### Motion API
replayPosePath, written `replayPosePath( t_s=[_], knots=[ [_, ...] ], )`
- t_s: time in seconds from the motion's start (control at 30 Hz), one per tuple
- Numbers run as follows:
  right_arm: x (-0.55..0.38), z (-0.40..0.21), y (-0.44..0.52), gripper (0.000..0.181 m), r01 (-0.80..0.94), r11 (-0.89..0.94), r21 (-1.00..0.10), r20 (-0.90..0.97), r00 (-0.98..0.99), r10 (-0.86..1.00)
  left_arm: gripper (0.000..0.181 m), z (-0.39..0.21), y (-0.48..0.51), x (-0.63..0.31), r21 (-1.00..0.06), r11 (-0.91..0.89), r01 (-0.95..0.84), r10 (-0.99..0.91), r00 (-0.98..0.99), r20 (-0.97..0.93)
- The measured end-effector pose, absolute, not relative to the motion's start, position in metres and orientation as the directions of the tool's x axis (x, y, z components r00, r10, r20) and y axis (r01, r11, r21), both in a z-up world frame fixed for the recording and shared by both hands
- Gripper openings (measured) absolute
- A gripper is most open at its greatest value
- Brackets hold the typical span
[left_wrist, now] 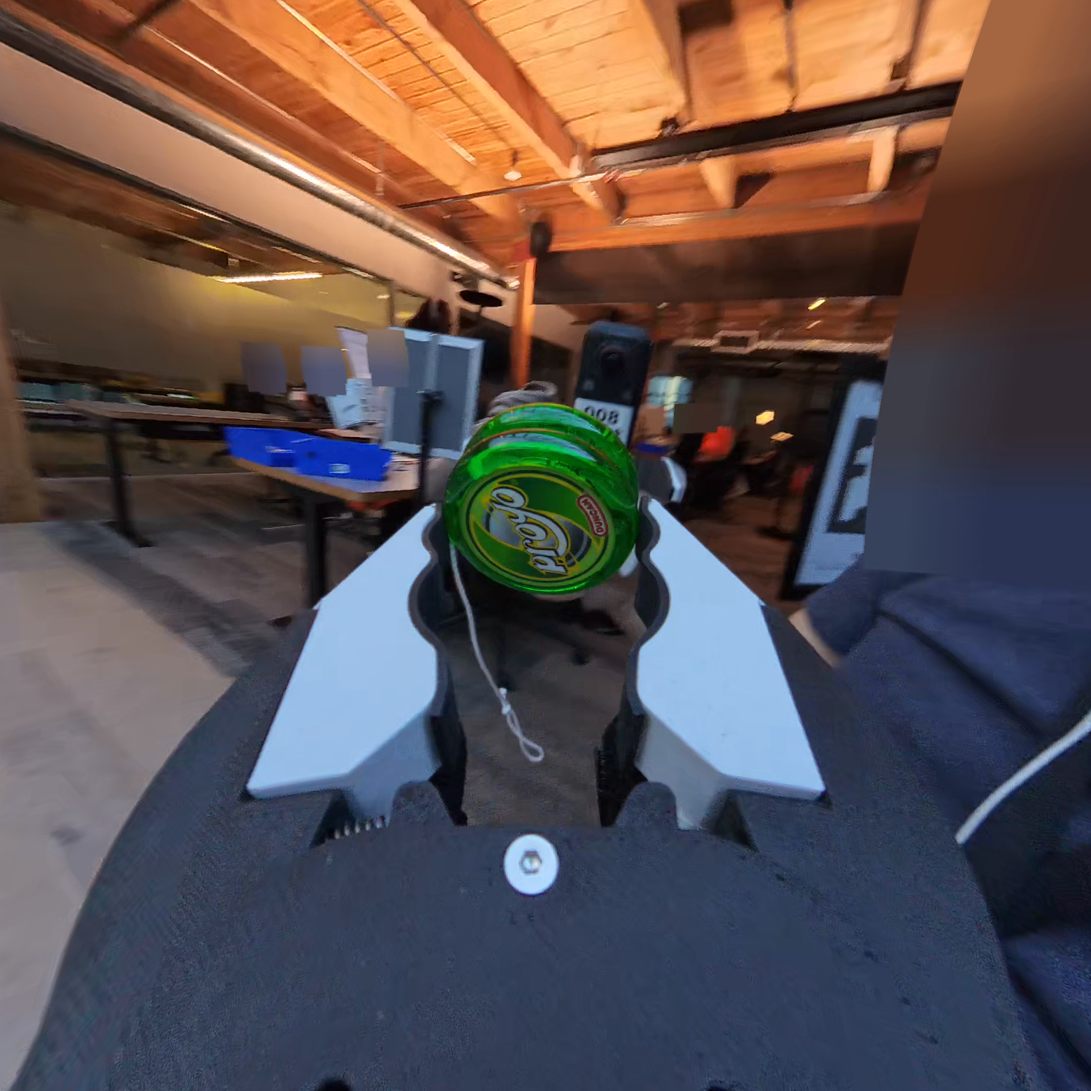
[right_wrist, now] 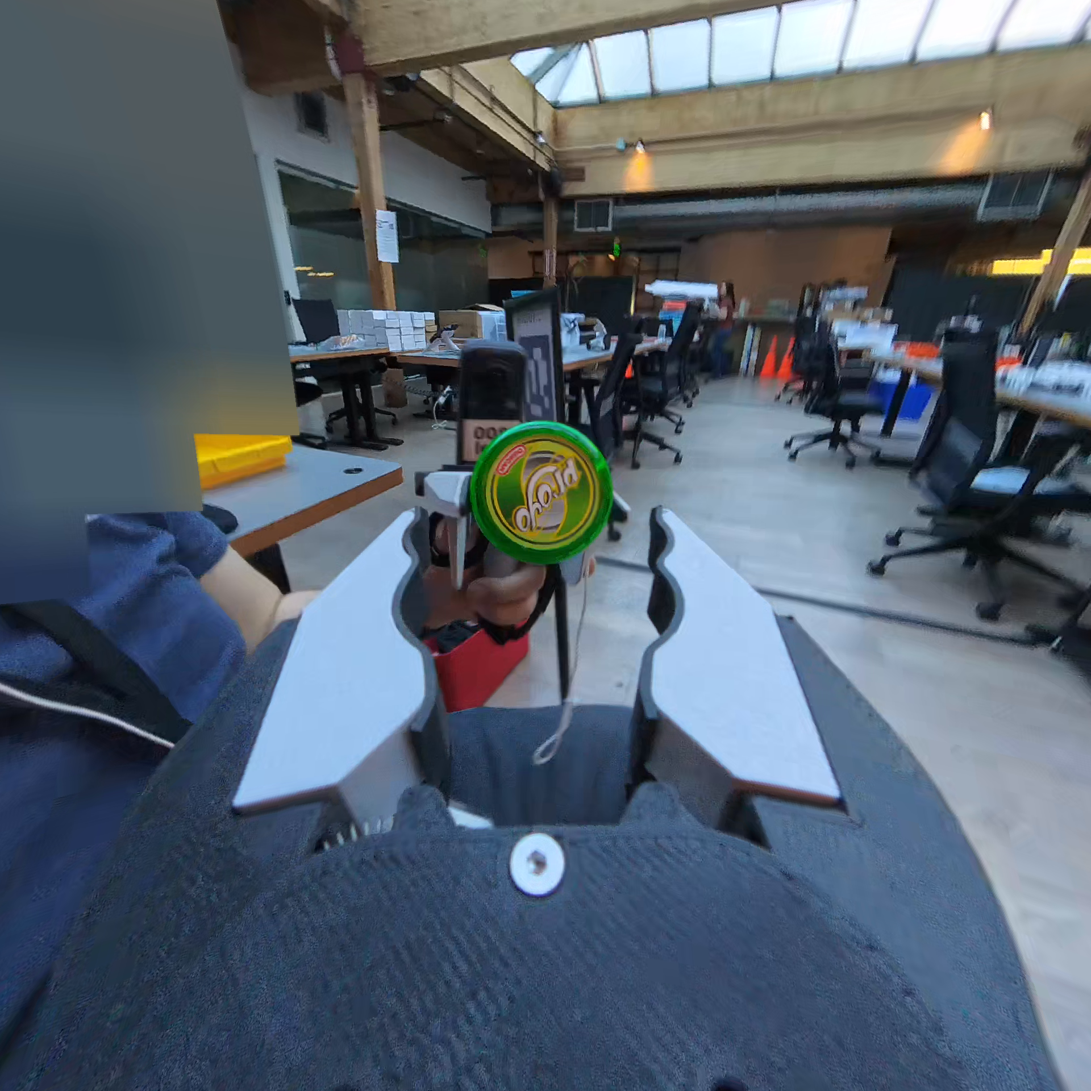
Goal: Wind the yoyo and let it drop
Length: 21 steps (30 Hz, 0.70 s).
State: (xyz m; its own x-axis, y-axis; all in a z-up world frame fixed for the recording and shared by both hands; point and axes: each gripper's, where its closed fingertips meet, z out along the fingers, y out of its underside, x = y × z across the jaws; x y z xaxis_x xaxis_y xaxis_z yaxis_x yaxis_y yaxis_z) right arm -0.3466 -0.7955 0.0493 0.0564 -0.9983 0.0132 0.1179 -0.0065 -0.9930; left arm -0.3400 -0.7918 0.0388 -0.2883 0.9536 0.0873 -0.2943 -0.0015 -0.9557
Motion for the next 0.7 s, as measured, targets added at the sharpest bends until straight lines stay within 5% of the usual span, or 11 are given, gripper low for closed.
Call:
replayPosePath(
  t_s=[0.13,0.3,0.5,0.6,0.7],
  knots=[
    [-0.345,0.039,-0.809,0.073,0.017,0.349,-0.937,-0.348,0.050,-0.936,0.062,0.022,-0.823,-0.318,-0.936,-0.300,0.187,0.689,-0.635,-0.348],
    [-0.321,0.028,-0.820,0.072,-0.047,0.319,-0.947,-0.310,-0.147,-0.939,0.062,0.001,-0.848,-0.307,-0.651,-0.326,0.685,0.349,-0.552,-0.757],
    [-0.299,-0.028,-0.851,0.057,-0.367,0.272,-0.889,-0.122,-0.384,-0.915,0.063,-0.029,-0.863,-0.323,-0.378,-0.286,0.880,0.248,-0.313,-0.917],
    [-0.301,-0.047,-0.860,0.037,-0.431,0.253,-0.866,-0.079,-0.380,-0.921,0.062,-0.039,-0.864,-0.328,-0.352,-0.268,0.897,0.271,-0.280,-0.921],
    [-0.300,-0.047,-0.853,0.028,-0.334,0.369,-0.867,-0.291,-0.261,-0.920,0.063,-0.041,-0.860,-0.330,-0.405,-0.272,0.873,0.306,-0.321,-0.896]
  ],
)
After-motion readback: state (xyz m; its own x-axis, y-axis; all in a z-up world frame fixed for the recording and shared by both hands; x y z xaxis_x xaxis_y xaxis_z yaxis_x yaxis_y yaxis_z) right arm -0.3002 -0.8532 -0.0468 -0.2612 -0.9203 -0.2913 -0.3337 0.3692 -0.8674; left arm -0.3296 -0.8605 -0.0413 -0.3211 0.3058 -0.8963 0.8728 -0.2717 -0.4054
